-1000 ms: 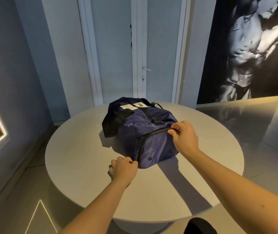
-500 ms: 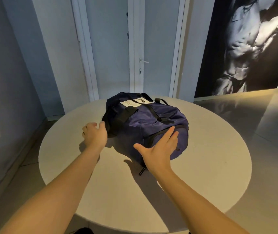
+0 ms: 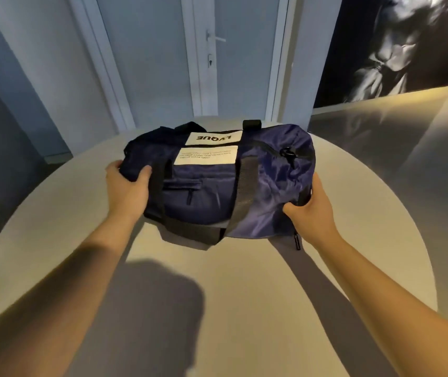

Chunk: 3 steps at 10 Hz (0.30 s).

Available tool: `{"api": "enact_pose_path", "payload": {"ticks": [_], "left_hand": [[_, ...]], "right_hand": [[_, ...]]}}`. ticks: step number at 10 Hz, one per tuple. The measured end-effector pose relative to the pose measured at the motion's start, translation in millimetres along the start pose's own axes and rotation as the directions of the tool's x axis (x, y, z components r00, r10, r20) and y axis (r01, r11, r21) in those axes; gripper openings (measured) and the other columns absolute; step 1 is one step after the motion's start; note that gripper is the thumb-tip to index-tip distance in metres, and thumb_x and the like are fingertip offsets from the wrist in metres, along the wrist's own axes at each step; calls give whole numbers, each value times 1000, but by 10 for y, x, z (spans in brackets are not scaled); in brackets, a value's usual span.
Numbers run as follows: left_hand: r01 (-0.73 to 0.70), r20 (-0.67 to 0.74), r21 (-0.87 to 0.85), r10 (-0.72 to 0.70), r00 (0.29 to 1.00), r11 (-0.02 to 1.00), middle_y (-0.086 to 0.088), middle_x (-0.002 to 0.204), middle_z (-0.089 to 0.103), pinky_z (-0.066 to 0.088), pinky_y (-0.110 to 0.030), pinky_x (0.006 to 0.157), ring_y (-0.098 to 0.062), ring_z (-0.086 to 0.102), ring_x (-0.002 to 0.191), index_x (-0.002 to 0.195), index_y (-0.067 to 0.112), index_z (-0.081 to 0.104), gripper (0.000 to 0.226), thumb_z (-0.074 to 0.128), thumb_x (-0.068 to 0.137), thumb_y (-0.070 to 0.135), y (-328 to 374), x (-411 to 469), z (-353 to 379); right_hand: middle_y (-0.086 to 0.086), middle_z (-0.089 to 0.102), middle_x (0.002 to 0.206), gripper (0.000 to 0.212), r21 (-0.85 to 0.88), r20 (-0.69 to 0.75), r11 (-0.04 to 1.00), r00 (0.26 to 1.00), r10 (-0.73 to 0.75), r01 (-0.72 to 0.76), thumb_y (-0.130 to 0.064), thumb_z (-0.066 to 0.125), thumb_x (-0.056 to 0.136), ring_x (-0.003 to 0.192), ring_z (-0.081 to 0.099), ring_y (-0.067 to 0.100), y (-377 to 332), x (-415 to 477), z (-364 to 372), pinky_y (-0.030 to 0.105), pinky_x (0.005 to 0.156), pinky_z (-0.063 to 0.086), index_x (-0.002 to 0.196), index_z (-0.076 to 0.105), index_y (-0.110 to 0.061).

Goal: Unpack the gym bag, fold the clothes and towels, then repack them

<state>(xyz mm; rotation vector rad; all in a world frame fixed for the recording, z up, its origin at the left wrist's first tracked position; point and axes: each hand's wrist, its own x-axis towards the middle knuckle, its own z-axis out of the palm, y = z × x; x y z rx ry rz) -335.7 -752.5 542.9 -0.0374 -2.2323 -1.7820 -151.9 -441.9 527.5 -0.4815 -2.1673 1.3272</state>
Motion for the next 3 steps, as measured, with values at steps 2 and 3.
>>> {"api": "enact_pose_path", "payload": {"ticks": [2, 3], "left_hand": [[224, -10, 183, -226, 974, 957, -13, 99, 61, 45, -24, 70, -28, 61, 90, 117, -1, 53, 31, 68, 91, 8, 336, -148, -16], [397, 27, 277, -420, 907, 875, -14, 95, 57, 44, -36, 71, -33, 60, 93, 116, -6, 52, 29, 60, 88, 0, 844, -192, -94]], "right_hand": [[-5, 55, 139, 57, -39, 118, 957, 950, 289, -287, -2, 54, 99, 129, 52, 19, -387, 227, -178, 23, 100, 40, 151, 40, -19], [16, 51, 145, 60, -104, 79, 917, 916, 393, -385, -8, 60, 97, 132, 50, 38, -801, 293, -441, 38, 100, 44, 151, 35, -4]]}}
